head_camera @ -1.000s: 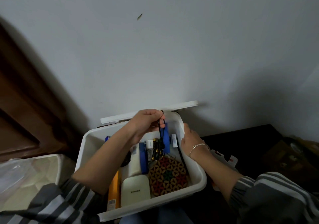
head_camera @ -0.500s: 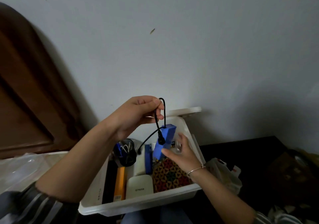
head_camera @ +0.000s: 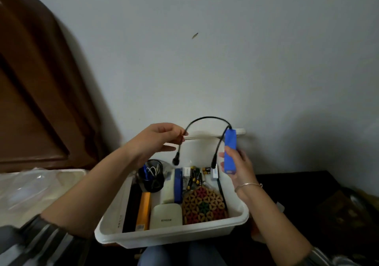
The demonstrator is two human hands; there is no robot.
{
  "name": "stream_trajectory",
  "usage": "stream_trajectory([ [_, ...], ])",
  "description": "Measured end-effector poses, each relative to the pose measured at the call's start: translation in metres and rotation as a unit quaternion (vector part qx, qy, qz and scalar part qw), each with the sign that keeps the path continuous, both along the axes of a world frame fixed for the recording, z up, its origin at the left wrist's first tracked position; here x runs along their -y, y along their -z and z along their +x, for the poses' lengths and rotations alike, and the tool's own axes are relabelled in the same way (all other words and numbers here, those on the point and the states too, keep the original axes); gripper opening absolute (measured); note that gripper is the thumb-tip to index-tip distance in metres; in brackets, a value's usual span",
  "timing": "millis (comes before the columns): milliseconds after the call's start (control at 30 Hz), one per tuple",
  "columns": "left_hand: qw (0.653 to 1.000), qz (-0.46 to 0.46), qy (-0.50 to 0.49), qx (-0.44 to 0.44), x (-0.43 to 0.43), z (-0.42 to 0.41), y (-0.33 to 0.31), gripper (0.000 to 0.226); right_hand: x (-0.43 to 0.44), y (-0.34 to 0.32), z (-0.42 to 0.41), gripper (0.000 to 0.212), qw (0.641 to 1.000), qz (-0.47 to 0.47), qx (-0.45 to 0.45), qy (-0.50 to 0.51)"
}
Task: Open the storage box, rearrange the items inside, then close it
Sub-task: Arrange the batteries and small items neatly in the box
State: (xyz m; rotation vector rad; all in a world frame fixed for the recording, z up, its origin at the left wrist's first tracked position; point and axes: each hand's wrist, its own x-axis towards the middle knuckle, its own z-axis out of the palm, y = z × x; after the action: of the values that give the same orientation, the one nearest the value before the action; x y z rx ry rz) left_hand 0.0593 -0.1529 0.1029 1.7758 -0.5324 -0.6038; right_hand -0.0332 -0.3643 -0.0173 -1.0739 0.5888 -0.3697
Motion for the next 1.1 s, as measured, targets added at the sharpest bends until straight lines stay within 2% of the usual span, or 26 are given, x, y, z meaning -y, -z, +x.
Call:
stream_trajectory([
  [100, 0.998, 0.059, -0.024, 0.03, 0.014, 0.001, 0.039, 0.021, 0.024, -0.011, 0.01, 0.036, 0.992, 0.12, -0.007, 0.032],
  [233, 0.989, 0.144, -0.011, 0.039, 0.037, 0.004, 0.103, 0.021, 0.044, -0.009, 0.023, 0.019, 0.992, 0.093, -0.024, 0.087],
  [333, 0.971, 0.227, 0.045, 0.06, 0.061, 0.004, 0.154, 0.024, 0.044, -0.001, 0.035, 0.017, 0.988, 0.083, -0.046, 0.12],
  [433, 0.96, 0.261, 0.071, 0.073, 0.086, 0.007, 0.195, 0.028, 0.041, 0.012, 0.049, 0.016, 0.982, 0.072, -0.052, 0.168],
  [567, 0.965, 0.256, 0.035, 0.051, 0.122, 0.013, 0.233, 0.056, 0.037, 0.033, 0.062, 0.03, 0.965, 0.062, -0.051, 0.25],
  [633, 0.972, 0.232, 0.003, 0.043, 0.139, 0.014, 0.245, 0.057, 0.038, 0.042, 0.066, 0.044, 0.957, 0.055, -0.064, 0.279],
  [733, 0.973, 0.225, -0.032, 0.033, 0.157, 0.016, 0.259, 0.059, 0.041, 0.051, 0.07, 0.049, 0.947, 0.016, -0.082, 0.31],
  [833, 0.963, 0.254, -0.056, 0.068, 0.164, 0.016, 0.266, 0.047, 0.04, 0.054, 0.073, 0.055, 0.951, -0.014, -0.094, 0.295],
  [967, 0.959, 0.254, -0.077, 0.096, 0.158, 0.023, 0.25, 0.02, 0.046, 0.055, 0.073, 0.053, 0.947, 0.001, -0.115, 0.299],
  [1033, 0.968, 0.228, -0.075, 0.077, 0.142, 0.032, 0.234, 0.012, 0.048, 0.054, 0.074, 0.054, 0.946, 0.018, -0.122, 0.301],
  [1100, 0.977, 0.196, -0.077, 0.035, 0.112, 0.044, 0.216, 0.015, 0.045, 0.053, 0.074, 0.055, 0.947, 0.009, -0.124, 0.295],
])
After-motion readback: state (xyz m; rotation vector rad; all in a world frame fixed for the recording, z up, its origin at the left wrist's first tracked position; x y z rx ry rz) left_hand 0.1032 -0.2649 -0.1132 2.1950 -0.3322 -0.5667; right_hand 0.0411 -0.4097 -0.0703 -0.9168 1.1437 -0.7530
